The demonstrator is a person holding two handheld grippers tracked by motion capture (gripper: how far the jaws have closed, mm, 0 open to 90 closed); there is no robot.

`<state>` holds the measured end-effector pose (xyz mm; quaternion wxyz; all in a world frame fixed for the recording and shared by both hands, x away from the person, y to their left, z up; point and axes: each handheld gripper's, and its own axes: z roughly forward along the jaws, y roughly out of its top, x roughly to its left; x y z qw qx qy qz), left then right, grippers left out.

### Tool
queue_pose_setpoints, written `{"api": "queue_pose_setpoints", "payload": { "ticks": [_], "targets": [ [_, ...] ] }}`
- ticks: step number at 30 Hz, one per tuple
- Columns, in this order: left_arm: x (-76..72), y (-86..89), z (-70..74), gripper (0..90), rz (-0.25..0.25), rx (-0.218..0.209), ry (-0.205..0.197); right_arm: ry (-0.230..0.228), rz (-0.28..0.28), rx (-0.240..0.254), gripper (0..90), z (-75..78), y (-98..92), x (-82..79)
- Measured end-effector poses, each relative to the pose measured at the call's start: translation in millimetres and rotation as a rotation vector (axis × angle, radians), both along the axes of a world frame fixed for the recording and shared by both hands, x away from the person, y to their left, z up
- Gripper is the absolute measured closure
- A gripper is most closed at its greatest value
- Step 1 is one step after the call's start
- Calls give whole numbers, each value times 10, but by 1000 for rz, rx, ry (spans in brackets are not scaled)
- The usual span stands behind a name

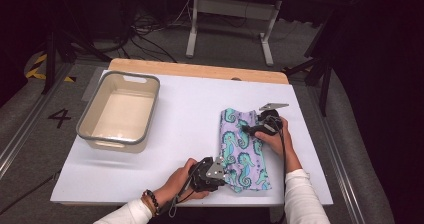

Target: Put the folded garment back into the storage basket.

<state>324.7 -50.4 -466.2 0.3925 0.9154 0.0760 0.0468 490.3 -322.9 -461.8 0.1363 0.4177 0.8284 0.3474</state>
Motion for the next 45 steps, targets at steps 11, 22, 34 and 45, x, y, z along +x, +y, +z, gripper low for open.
{"api": "queue_pose_setpoints", "payload": {
  "ticks": [11,22,34,45],
  "targets": [
    [13,3,-1,765,-2,-3,13,44,110,-23,152,44,240,-173],
    [8,0,-2,766,2,-6,14,83,128,15,574,105,223,-214],
    [-4,16,9,800,3,-11,1,51,109,69,730,95,208,-332],
    [-11,109,86,817,-2,-34,-44,-14,92,75,776,206,174,-437]
  ]
}}
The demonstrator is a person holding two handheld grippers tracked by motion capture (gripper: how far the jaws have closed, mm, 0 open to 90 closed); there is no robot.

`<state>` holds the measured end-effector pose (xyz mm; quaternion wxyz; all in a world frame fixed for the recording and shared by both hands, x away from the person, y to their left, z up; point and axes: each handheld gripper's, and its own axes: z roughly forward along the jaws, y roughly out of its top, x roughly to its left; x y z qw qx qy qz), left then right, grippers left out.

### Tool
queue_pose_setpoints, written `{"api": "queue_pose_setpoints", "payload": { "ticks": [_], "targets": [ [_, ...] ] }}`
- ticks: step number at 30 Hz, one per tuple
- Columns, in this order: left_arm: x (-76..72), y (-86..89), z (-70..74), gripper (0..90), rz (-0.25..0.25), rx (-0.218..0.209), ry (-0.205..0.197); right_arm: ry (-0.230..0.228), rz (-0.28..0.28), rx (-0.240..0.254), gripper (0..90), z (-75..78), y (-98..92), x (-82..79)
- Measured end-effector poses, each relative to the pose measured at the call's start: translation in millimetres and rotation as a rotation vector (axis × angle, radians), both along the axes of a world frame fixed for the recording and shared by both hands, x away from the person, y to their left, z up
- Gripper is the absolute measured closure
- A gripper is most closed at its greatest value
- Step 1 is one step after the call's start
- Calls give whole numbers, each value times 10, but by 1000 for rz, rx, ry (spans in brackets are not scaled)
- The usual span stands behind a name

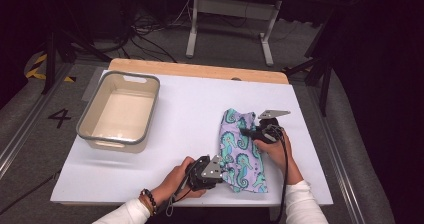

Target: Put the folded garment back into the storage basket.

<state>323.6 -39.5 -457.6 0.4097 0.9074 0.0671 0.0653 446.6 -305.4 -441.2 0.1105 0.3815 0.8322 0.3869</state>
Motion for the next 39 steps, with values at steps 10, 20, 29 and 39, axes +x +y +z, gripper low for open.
{"api": "queue_pose_setpoints", "payload": {
  "ticks": [10,20,29,39],
  "targets": [
    [24,118,92,817,3,10,-40,-62,-7,32,779,126,35,-59],
    [94,337,229,818,29,13,-86,-111,-18,58,780,237,165,-21],
    [162,536,359,819,48,21,-135,-149,-14,76,780,400,377,61],
    [247,809,482,819,106,8,-147,-196,-6,71,780,627,673,191]
  ]
}}
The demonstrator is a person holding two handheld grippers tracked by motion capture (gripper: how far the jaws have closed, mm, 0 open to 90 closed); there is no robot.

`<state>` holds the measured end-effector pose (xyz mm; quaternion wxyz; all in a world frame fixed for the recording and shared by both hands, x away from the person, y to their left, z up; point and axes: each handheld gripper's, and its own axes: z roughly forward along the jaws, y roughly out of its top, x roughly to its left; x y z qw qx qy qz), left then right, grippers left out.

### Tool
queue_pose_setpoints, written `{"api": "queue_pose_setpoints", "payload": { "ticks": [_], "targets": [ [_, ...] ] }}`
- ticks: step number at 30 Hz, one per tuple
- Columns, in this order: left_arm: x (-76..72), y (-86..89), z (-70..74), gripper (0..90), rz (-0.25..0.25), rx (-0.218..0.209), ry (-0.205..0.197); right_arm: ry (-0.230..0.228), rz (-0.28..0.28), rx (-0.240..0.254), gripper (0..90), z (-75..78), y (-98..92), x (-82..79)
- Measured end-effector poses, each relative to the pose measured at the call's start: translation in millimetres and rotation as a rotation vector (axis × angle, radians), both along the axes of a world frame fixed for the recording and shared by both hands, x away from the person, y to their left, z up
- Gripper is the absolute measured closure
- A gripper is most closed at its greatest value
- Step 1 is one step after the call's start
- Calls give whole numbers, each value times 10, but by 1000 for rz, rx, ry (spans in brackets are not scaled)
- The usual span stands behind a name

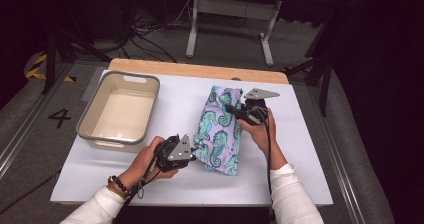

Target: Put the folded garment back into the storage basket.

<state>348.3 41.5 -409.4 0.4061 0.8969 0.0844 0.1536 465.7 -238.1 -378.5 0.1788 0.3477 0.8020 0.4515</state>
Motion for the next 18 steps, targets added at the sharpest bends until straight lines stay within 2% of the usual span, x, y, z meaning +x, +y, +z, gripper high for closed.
{"api": "queue_pose_setpoints", "payload": {
  "ticks": [7,11,12,18],
  "targets": [
    [8,184,121,819,31,-7,-21,-19,25,-3,780,120,221,99],
    [21,278,177,819,44,-23,-19,-29,33,-2,780,157,305,130],
    [29,322,201,819,53,-27,-18,-38,38,9,780,197,377,157],
    [32,480,291,819,88,-18,-37,-58,56,6,780,295,547,206]
  ]
}}
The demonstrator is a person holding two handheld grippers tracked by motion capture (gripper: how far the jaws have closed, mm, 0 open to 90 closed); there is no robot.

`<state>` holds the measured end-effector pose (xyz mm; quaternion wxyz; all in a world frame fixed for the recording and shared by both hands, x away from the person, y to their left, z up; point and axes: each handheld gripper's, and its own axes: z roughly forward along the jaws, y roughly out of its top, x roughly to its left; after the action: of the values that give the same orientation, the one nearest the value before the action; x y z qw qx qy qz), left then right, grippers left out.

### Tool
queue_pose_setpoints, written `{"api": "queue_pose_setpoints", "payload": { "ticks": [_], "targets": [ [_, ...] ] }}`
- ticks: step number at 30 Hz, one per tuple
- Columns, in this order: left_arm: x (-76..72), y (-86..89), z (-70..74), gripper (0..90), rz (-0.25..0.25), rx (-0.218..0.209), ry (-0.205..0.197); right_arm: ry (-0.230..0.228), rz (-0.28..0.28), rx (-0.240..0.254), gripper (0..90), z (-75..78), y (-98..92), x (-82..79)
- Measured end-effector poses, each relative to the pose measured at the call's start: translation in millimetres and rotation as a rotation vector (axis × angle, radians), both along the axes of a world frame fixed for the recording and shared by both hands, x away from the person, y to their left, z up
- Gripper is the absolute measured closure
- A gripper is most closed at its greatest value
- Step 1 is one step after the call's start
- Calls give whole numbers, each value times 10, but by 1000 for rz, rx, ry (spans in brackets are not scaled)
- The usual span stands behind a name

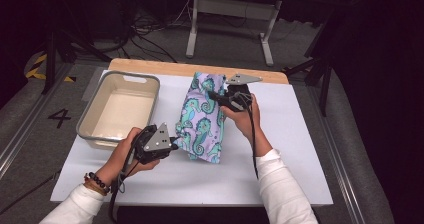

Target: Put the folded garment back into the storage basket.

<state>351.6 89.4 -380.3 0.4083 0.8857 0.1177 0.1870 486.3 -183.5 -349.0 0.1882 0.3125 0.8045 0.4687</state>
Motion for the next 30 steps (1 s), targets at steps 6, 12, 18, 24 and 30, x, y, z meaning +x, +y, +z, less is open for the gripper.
{"api": "queue_pose_setpoints", "payload": {
  "ticks": [6,12,18,24,30],
  "targets": [
    [-2,103,74,819,28,-2,-18,-14,16,9,779,86,148,56],
    [11,265,119,820,71,-3,-29,-30,31,5,779,143,280,105],
    [8,400,150,821,111,-7,-40,-31,44,20,780,192,406,151],
    [4,535,170,821,154,-11,-55,-39,60,24,779,269,551,185],
    [-9,694,181,821,200,-7,-62,-48,81,16,779,320,763,250]
  ]
}}
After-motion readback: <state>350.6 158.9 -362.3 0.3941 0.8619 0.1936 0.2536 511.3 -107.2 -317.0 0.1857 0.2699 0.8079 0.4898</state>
